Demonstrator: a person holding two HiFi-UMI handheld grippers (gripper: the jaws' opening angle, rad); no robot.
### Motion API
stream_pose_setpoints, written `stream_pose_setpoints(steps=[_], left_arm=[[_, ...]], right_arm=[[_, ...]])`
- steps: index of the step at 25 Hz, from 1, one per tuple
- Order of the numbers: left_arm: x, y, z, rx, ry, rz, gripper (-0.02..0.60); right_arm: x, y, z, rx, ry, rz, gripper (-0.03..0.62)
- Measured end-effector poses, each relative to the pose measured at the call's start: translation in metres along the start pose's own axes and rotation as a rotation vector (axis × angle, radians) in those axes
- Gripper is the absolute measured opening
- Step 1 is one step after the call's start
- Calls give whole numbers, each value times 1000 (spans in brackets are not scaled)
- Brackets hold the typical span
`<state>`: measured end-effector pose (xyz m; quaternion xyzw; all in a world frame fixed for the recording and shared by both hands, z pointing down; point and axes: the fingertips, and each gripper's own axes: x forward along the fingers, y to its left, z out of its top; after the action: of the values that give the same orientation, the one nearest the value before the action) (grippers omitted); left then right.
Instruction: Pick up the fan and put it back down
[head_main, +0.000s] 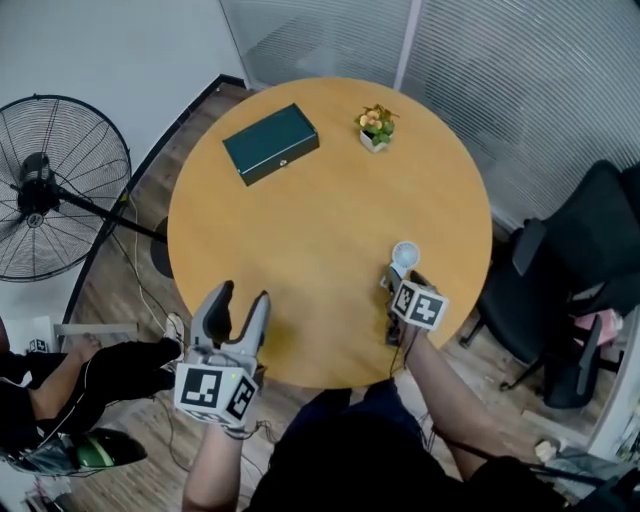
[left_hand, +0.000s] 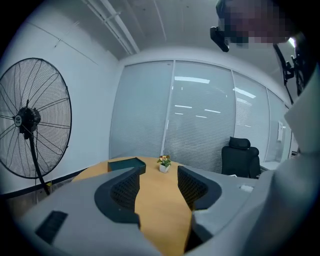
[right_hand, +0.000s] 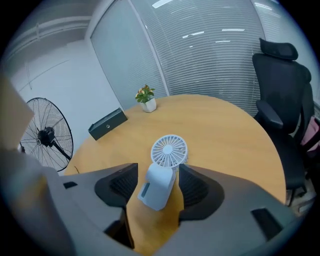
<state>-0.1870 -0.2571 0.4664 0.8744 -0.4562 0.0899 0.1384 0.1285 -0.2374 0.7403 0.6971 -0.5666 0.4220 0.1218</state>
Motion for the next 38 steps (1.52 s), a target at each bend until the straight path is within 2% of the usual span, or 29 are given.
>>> stream_pose_setpoints(steps=[4,7,13,16,19,27,38], left_arm=[[-1,5,-7,-13,13,17,236],[-2,6,-11,-25,23,29,236],[-2,10,-21,-45,38,47,236],[-2,10,-23,-51,40,53,236],[-1,10,-21,-53,39,60,236],[-3,-1,-22,-56,36,68,236],[-2,-31,-17,-58,22,53,235]], right_arm=[[13,-1,1,-10,24,-1,273],[20,2,5,-68,40,-1,275],[35,15,-1,-333,111,-3,288],[40,18,-4,-436,123,3,266],[43,13,-10,-420,145,11,227],[40,10,-15,-396,178,79,221],[10,22,5,-384,113,187,221]])
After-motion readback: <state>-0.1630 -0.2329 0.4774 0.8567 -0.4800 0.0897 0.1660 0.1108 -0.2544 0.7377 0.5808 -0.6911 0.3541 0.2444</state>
